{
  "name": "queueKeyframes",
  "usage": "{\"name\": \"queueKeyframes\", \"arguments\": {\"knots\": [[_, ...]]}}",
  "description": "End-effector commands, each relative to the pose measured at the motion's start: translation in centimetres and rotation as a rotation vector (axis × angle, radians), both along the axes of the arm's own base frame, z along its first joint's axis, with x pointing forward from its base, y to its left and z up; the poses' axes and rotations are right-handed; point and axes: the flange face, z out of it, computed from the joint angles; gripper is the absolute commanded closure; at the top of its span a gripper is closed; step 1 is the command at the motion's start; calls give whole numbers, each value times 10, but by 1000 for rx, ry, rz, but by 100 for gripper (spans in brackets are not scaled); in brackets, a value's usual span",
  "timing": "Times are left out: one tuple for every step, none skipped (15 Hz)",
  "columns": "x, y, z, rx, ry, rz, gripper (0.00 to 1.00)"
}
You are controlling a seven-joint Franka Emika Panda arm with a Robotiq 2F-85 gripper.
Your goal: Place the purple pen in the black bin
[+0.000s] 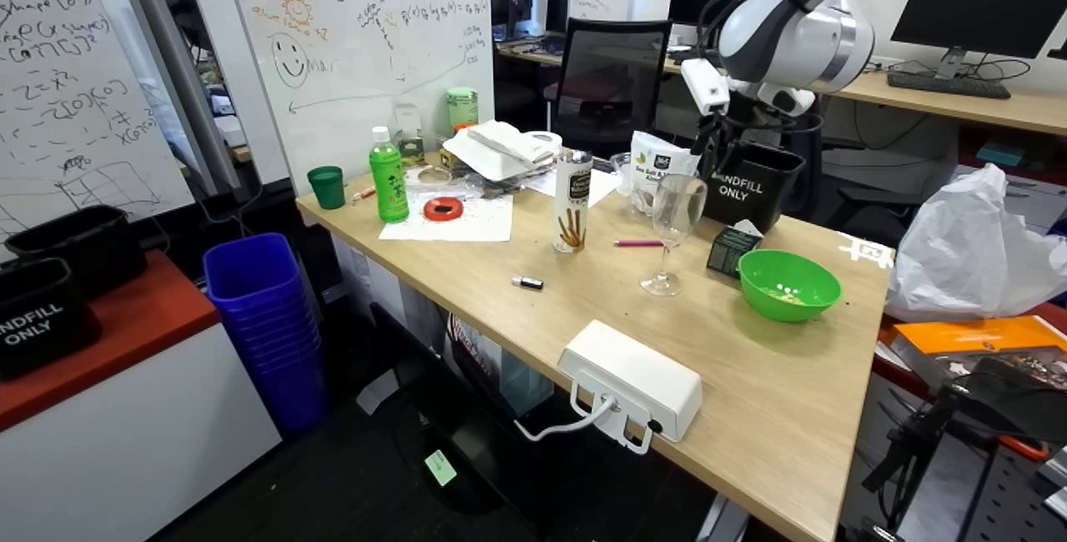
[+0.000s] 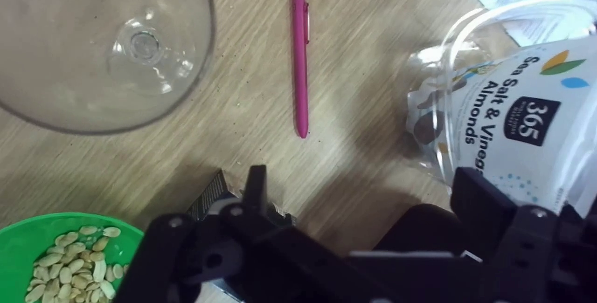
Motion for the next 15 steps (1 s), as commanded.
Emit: {"name": "queueKeyframes", "arguments": {"knots": [[12,-8,-28,110,42,82,0],[13,-9,-37,132,61,101,0],[15,-12,-47,146,78,106,0],[17,-16,-54,164,93,109,0],[19,-21,-60,178,104,110,0],[22,-25,-65,188,114,102,0],[24,-29,-68,191,119,95,0],[28,-31,-70,184,117,86,0],[20,-27,-68,154,121,84,0],[22,-29,-69,151,120,82,0],[22,-29,-70,150,123,83,0],[22,-28,-70,150,123,84,0],[22,-27,-70,150,123,85,0],[22,-27,-70,150,123,85,0],[22,-27,-70,150,123,85,0]]}}
